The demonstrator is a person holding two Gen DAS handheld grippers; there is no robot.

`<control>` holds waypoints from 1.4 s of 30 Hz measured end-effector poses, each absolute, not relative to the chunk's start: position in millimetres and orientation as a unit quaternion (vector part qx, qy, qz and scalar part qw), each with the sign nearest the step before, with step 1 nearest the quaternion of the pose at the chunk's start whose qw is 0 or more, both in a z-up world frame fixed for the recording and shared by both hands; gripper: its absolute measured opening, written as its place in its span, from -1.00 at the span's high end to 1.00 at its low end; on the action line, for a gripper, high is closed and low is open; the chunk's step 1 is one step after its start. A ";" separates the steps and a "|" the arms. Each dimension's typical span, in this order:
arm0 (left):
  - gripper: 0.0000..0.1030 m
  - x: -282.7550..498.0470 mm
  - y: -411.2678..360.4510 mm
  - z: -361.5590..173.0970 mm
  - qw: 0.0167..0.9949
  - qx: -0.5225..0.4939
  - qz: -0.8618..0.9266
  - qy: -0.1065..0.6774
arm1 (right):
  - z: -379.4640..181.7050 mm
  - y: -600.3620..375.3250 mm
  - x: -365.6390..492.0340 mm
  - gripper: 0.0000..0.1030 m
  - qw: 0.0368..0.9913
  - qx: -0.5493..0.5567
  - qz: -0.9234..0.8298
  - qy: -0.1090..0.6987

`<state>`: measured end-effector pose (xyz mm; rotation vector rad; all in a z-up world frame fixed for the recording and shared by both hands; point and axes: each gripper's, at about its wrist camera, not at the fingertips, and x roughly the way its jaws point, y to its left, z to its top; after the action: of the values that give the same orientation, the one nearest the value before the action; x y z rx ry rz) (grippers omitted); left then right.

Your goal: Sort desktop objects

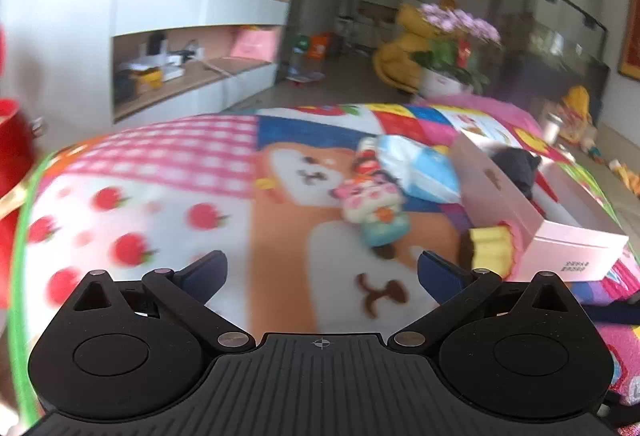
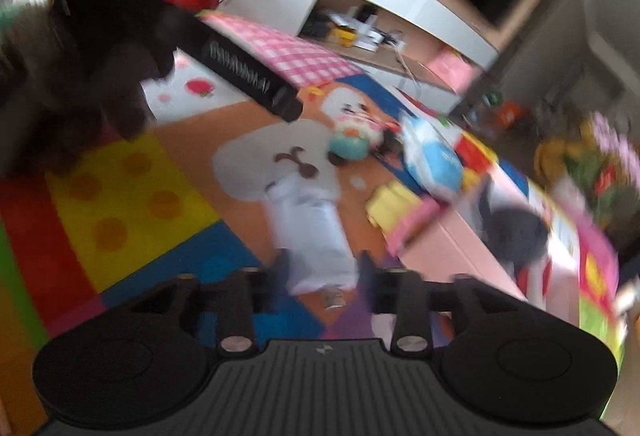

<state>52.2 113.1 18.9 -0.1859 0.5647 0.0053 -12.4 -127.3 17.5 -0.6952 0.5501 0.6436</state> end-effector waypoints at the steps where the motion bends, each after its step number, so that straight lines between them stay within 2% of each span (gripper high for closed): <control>1: -1.00 61.8 107.5 18.9 0.955 -0.087 -0.003 0.282 | 22.6 -138.4 -13.5 -0.20 0.865 -0.308 0.296 0.262; 3: -1.00 79.9 99.1 18.3 0.953 -0.084 -0.006 0.292 | 28.4 -159.1 -11.8 -0.36 0.884 -0.272 0.273 0.263; 5: -1.00 102.0 92.5 16.0 0.949 -0.083 -0.006 0.305 | 29.0 -180.7 -7.2 -0.71 0.901 -0.236 0.241 0.271; 8: -1.00 129.6 82.5 9.7 0.945 -0.073 0.004 0.320 | 22.7 -209.6 -2.0 -0.89 0.916 -0.186 0.206 0.289; 10: -1.00 141.6 75.8 5.7 0.944 -0.058 0.008 0.325 | 14.7 -225.6 -1.1 -0.95 0.921 -0.151 0.190 0.304; 11: -0.94 146.1 72.3 4.2 0.944 -0.050 0.011 0.325 | 12.0 -232.1 -0.9 -0.97 0.923 -0.134 0.185 0.311; 14: -0.35 153.1 65.5 1.6 0.943 -0.030 0.012 0.330 | 3.5 -247.9 1.9 -1.00 0.925 -0.090 0.176 0.324; 15: -0.25 154.2 65.1 1.8 0.942 -0.029 0.009 0.334 | 1.0 -251.9 3.4 -1.00 0.925 -0.079 0.175 0.329; 20: 0.07 127.9 62.7 9.5 0.947 0.004 -0.003 0.320 | -14.2 -261.7 16.0 -1.00 0.914 -0.014 0.171 0.367; 28: 0.02 40.5 82.1 24.0 0.947 0.018 -0.038 0.319 | -15.6 -264.5 12.8 -1.00 0.921 0.028 0.148 0.358; 29: -0.07 31.8 83.7 23.4 0.945 0.015 -0.045 0.324 | -14.7 -264.9 13.0 -1.00 0.921 0.035 0.145 0.359; 32: -0.51 12.7 80.0 20.7 0.937 0.004 -0.081 0.340 | -13.0 -261.6 14.9 -1.00 0.921 0.035 0.136 0.364; 35: -0.58 7.4 66.7 17.0 0.928 -0.003 -0.125 0.350 | -14.8 -253.6 13.5 -1.00 0.922 0.005 0.133 0.365; 38: -0.84 15.4 49.6 11.8 0.919 -0.013 -0.163 0.358 | -16.1 -247.9 12.7 -1.00 0.918 -0.033 0.140 0.368; 42: -0.88 31.7 20.2 7.2 0.914 -0.006 -0.205 0.349 | -10.3 -263.4 16.8 -1.00 0.914 0.003 0.153 0.375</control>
<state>31.7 20.2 7.2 -0.0123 0.7196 -0.4214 16.8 -263.4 -10.3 0.0068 0.7723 0.3152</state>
